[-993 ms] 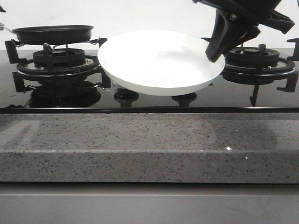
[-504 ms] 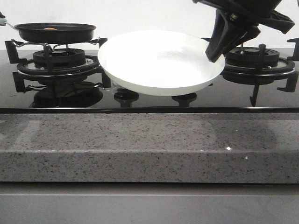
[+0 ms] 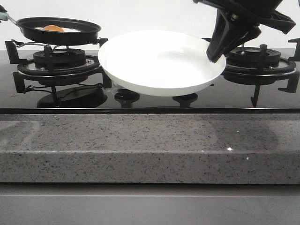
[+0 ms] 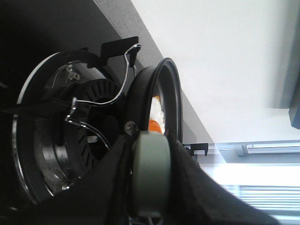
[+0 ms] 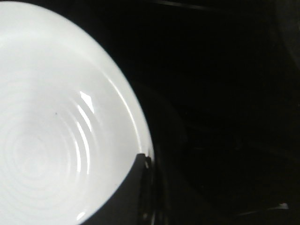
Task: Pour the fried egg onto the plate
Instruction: 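Grasp the green pan handle with the left gripper and lift the pan, then tilt the pan over the held plate with the left gripper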
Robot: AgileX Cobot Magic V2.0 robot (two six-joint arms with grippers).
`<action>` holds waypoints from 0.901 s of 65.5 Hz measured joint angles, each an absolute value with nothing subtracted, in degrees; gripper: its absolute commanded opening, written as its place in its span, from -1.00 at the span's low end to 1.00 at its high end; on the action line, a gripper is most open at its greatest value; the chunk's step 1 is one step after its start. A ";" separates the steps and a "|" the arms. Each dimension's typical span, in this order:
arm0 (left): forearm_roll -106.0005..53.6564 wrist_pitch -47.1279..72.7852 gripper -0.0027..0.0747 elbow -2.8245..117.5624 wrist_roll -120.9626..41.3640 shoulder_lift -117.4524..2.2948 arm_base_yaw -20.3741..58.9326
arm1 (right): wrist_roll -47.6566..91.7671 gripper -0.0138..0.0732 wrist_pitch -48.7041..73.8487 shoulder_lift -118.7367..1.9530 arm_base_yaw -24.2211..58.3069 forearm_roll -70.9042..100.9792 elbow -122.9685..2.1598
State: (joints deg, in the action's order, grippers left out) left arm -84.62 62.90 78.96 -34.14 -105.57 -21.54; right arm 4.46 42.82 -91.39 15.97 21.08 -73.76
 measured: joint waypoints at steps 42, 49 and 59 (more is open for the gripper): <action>-83.69 63.50 -0.98 78.96 -40.06 -89.15 -21.54 | 4.46 -0.82 42.82 -91.39 15.97 21.08 -73.76; -82.12 63.96 -0.98 78.96 -40.19 -86.29 -20.66 | 4.46 -0.82 42.82 -91.39 15.97 21.08 -73.76; -78.67 61.68 -0.98 78.96 -40.28 -83.54 -15.37 | 4.46 -0.82 42.82 -91.39 15.97 21.08 -73.76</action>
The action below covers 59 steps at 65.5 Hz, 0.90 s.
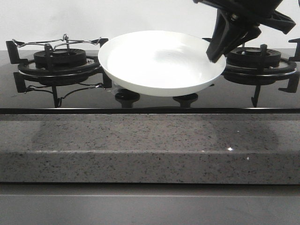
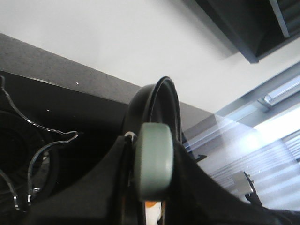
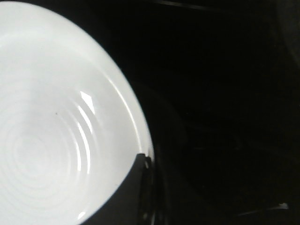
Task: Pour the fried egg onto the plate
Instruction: 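Tilt the pan over the held plate with the left gripper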
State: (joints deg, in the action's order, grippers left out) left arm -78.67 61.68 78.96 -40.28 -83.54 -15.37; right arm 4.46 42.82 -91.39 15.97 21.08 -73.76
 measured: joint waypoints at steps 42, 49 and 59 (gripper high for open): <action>-69.61 39.02 -0.98 78.96 -61.48 -82.33 14.85 | 4.34 -0.82 42.82 -91.39 15.97 21.08 -73.76; -69.61 37.26 -0.98 78.96 -68.39 -82.22 17.41 | 4.34 -0.82 42.82 -91.39 15.97 21.08 -73.76; -68.63 33.43 -0.98 78.96 -77.76 -81.20 20.85 | 4.34 -0.82 42.82 -91.39 15.97 21.08 -73.76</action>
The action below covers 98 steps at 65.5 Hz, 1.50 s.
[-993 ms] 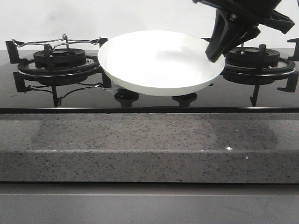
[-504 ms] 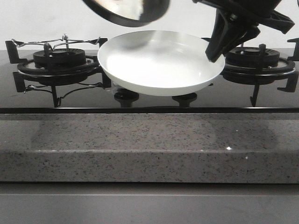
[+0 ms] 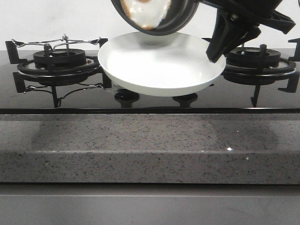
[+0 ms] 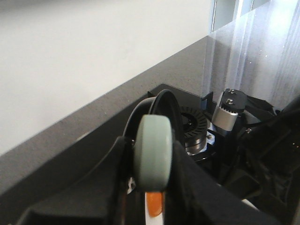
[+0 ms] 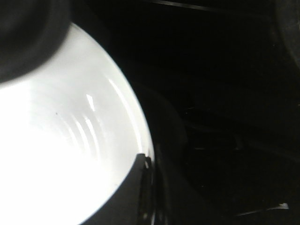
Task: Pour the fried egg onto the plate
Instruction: 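Tilt the pan over the held plate with the left gripper, then return the pan to its burner with the left gripper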
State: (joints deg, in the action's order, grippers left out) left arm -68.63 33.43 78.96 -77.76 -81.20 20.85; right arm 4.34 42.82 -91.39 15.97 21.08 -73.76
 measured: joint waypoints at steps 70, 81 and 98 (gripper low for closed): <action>-67.01 30.62 -0.98 78.96 -76.90 -79.67 18.20 | 4.47 -0.82 43.07 -91.39 15.97 21.08 -73.76; -67.85 31.51 -0.98 78.96 -63.86 -81.02 8.19 | 4.47 -0.82 43.07 -91.39 15.97 21.08 -73.76; -74.91 40.68 -0.98 78.96 -47.33 -89.19 -9.29 | 4.34 -0.82 43.07 -91.39 15.97 21.08 -73.76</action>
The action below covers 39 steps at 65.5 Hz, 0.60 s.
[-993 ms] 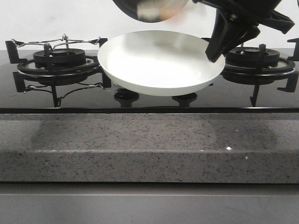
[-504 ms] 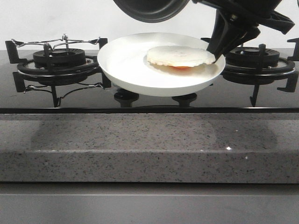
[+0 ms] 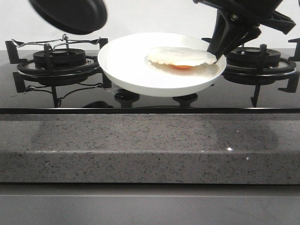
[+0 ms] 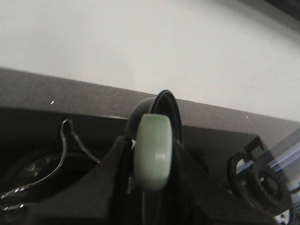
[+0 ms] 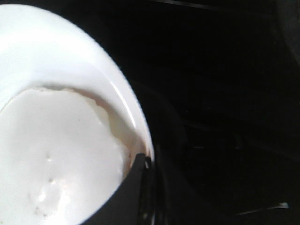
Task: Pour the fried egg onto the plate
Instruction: 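Return the pan to its burner with the left gripper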
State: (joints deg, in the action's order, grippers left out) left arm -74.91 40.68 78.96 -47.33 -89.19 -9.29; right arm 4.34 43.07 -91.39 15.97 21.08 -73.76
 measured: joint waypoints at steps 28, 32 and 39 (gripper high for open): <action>-95.20 57.51 -0.98 78.98 -42.38 -107.31 -21.19 | 4.34 -0.82 43.07 -91.39 15.97 21.08 -73.76; -95.85 58.05 -0.98 78.98 -42.26 -108.68 -21.19 | 4.34 -0.82 43.07 -91.39 15.97 21.08 -73.76; -96.21 58.96 -0.98 78.98 -41.94 -110.38 -21.19 | 4.34 -0.82 43.07 -91.39 15.97 21.08 -73.76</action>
State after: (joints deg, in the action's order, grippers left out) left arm -96.21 58.96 78.98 -41.94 -110.38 -21.19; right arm 4.34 43.07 -91.39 15.97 21.08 -73.76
